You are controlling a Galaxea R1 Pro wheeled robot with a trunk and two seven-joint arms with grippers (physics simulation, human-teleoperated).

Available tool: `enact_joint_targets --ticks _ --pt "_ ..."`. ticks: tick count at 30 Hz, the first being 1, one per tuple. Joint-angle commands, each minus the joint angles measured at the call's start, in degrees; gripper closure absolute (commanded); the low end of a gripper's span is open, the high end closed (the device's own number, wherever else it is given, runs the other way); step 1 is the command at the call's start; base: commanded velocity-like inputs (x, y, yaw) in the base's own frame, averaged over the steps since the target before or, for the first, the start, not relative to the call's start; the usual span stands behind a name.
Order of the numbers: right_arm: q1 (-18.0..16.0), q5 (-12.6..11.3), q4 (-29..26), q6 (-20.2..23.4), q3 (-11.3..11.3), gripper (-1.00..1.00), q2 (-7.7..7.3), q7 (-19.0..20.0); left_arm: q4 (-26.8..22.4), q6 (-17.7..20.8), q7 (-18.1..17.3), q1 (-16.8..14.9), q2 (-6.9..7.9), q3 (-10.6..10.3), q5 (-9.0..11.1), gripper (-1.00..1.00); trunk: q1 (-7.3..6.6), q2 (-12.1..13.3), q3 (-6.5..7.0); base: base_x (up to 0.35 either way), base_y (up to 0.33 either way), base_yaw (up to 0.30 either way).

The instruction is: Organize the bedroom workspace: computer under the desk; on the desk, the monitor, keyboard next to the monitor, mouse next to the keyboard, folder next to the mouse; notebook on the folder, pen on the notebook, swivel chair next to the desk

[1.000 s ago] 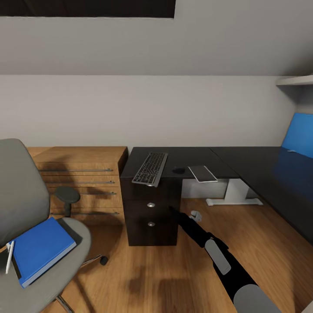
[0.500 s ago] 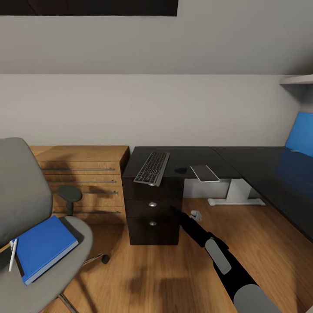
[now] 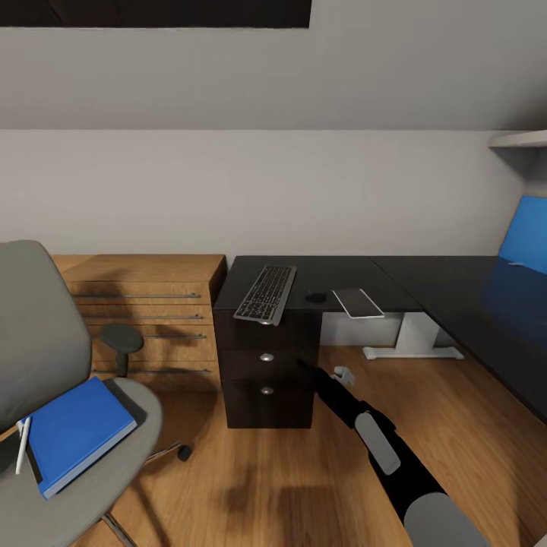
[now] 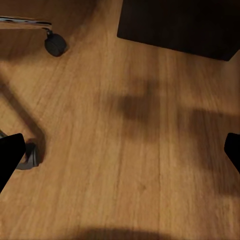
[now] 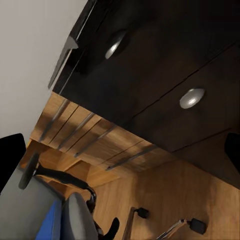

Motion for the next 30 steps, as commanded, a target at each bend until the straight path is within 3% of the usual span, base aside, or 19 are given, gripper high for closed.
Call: enact_joint_targets --ticks 1,13,22,30 --pt "-0.5 -0.5 -0.9 0.6 0.0 -1.0 0.27 -0.6 -0.1 0.0 -0.5 0.0 0.01 0.1 0.6 -1.0 -0.01 0.0 -0.05 0.0 0.0 0.0" --pt "-3.6 -0.3 -1.9 2.3 0.0 -1.0 4.16 -3.3 -0.1 0.0 -0.4 0.0 0.03 0.1 0.5 -1.0 -0.01 0.0 -0.05 0.0 0.0 0.0" --pt "-3.7 -0.4 -0.6 -3.4 0.1 -1.0 4.79 -6.7 -0.1 0.0 -0.5 0.0 -0.02 0.1 0.5 -1.0 -0.01 0.0 -0.05 0.0 0.0 0.0" --pt "-3.7 -0.5 0.0 -4.0 0.2 -1.0 4.75 -5.9 -0.1 0.0 -0.5 0.0 0.0 0.1 0.6 -1.0 -0.01 0.0 -0.05 0.0 0.0 0.0"
